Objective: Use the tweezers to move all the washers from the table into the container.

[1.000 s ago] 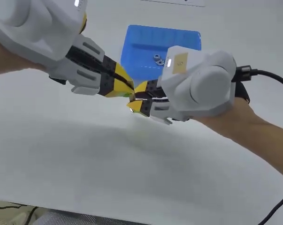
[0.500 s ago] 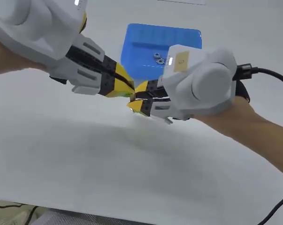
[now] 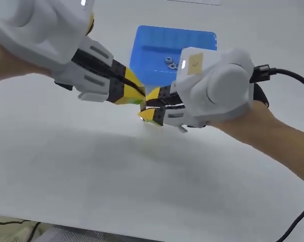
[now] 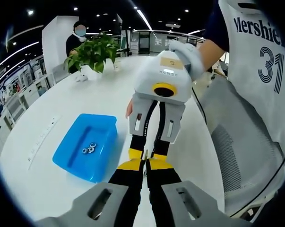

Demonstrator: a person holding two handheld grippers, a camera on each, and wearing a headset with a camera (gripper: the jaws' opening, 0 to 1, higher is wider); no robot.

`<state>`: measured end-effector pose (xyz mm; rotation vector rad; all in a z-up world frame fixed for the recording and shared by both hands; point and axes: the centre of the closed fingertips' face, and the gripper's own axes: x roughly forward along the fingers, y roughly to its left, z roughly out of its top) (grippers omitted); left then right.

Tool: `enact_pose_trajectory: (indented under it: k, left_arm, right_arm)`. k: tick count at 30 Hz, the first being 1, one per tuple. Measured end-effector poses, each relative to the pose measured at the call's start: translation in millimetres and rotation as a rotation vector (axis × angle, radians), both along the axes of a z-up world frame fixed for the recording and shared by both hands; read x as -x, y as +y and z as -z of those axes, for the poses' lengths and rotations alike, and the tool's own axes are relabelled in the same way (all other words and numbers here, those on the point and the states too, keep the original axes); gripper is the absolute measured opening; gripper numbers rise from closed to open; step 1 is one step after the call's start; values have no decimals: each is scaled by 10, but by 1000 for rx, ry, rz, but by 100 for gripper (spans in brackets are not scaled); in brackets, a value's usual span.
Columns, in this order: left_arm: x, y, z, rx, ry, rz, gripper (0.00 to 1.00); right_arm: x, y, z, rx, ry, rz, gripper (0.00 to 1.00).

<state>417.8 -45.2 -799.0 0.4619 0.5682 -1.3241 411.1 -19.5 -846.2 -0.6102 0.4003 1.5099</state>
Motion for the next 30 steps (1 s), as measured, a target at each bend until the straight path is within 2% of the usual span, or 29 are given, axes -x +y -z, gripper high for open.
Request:
enact_pose_trajectory:
  k: [8,16,20,23,30]
  left_arm:
    - [-11,-15,7,9,9,-1,7]
    - [29,7,13,-17,7,10,7]
    - [58,-10,-31,-18,1,11,7]
    - [64,-23,-17,-30,2,14,7]
    - [78,-51,-132,-27,-12,20,7]
  right_arm:
    - [-8,-15,-4,-4,10,12,10]
    - [6,-20,-60,-17,3,18,9]
    - [5,-11,-86,-19,1,17,8]
    - [9,-14,-66,-11,-1,19,8]
    - [-12,-43,-156,-21,-16,20,8]
